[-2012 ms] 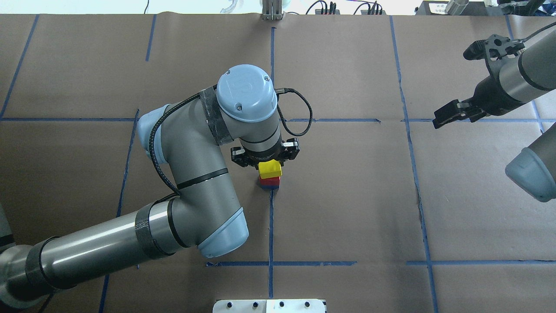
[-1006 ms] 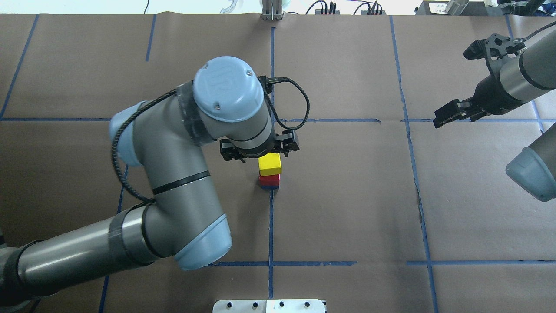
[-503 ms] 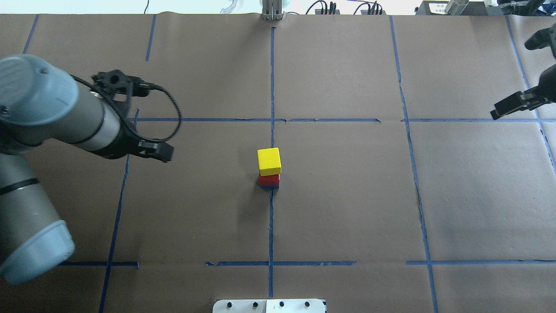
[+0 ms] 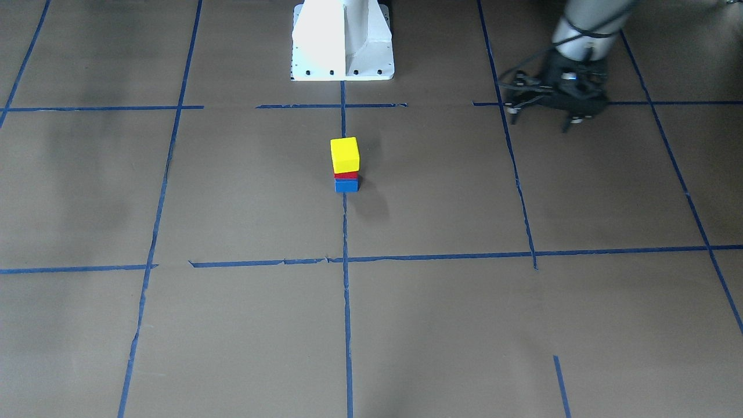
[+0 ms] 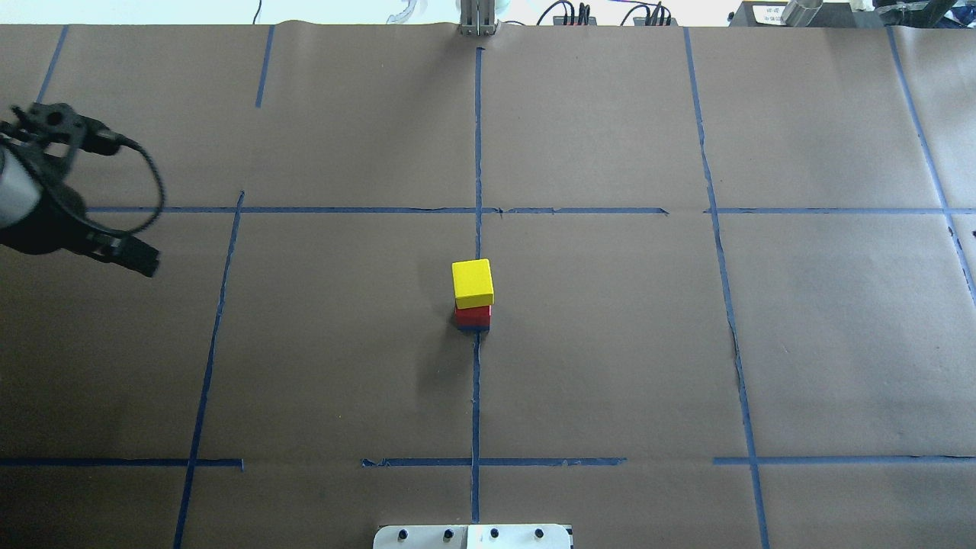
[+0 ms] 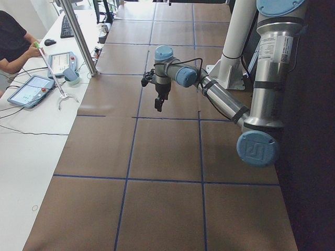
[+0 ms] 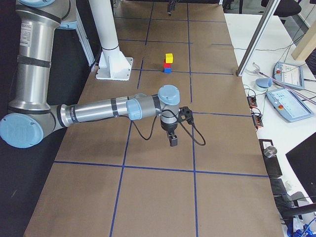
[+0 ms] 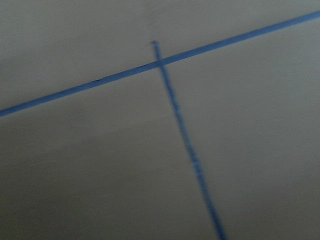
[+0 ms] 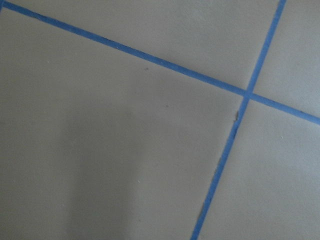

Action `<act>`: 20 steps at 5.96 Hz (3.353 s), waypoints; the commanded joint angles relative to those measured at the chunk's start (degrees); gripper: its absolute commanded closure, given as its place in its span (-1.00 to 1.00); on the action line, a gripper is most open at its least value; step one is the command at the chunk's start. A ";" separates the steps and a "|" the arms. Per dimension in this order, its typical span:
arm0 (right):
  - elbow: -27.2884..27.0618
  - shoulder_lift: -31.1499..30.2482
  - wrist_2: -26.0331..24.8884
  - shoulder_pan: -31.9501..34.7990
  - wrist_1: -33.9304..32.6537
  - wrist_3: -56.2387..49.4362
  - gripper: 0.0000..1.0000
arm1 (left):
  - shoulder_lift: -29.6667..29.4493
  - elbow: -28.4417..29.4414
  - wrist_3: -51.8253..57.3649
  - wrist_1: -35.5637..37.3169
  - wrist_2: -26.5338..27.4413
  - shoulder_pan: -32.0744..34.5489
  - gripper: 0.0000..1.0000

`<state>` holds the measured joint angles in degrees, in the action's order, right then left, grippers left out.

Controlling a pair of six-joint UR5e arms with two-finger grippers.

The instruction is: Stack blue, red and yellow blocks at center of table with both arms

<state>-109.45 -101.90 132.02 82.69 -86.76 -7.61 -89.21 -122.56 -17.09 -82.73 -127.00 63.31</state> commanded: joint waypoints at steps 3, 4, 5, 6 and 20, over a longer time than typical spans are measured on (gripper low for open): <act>3.97 -1.56 3.25 7.66 -1.48 -7.33 -1.00 | 5.80 19.68 27.96 0.21 -11.95 26.72 -1.00; 4.07 -1.46 3.24 7.14 -1.48 -7.24 -1.00 | 5.11 22.60 32.07 0.73 -11.61 27.21 -1.00; 4.33 -0.42 3.76 7.22 -1.40 -7.24 -1.00 | 5.53 22.19 29.24 0.99 -11.25 27.22 -1.00; 4.50 -0.58 3.68 7.22 -1.48 -7.16 -1.00 | 5.28 22.62 29.22 1.00 -7.42 27.05 -1.00; 3.71 -1.03 5.18 4.94 -9.92 -6.54 -1.00 | 7.74 23.33 29.65 -5.25 -12.66 25.20 -1.00</act>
<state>-106.00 -103.02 136.70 87.60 -96.68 -14.24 -81.45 -99.44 12.58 -88.09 -139.61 88.71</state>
